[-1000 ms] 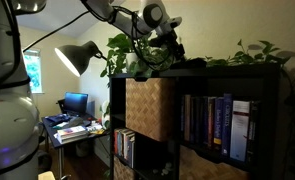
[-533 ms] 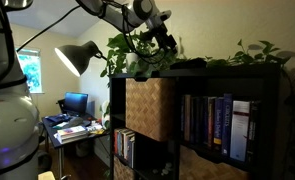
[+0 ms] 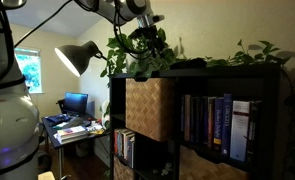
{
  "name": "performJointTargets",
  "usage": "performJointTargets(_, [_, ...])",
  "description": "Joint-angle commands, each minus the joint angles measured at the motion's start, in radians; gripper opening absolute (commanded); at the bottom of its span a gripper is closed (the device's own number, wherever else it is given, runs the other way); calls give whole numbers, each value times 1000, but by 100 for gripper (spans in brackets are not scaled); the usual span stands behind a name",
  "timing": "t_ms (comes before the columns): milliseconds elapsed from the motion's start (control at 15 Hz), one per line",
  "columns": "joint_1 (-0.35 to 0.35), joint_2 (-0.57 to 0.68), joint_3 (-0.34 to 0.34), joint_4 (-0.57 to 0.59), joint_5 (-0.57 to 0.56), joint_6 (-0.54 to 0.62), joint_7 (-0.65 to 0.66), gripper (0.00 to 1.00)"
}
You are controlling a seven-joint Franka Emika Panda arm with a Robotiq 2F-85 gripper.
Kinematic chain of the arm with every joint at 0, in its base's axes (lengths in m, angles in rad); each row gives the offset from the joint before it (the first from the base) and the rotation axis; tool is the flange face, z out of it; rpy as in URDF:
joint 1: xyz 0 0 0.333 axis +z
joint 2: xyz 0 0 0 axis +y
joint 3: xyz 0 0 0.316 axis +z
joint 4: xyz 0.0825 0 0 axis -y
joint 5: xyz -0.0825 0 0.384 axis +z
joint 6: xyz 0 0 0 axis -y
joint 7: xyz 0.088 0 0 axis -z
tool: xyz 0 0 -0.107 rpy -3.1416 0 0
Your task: Open the drawer, take out the black object then close the drawer.
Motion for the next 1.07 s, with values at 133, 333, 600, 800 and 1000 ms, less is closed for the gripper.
performJointTargets(133, [38, 7, -7, -10, 89, -120, -160, 100])
performJointTargets(333, [50, 35, -12, -35, 106, -184, -289, 100])
performJointTargets(600, [48, 73, -16, -89, 75, -158, -405, 100])
performJointTargets(800, [45, 109, -26, -119, 69, -131, -477, 100])
performJointTargets(1000, [43, 142, -36, -142, 67, -109, -526, 100])
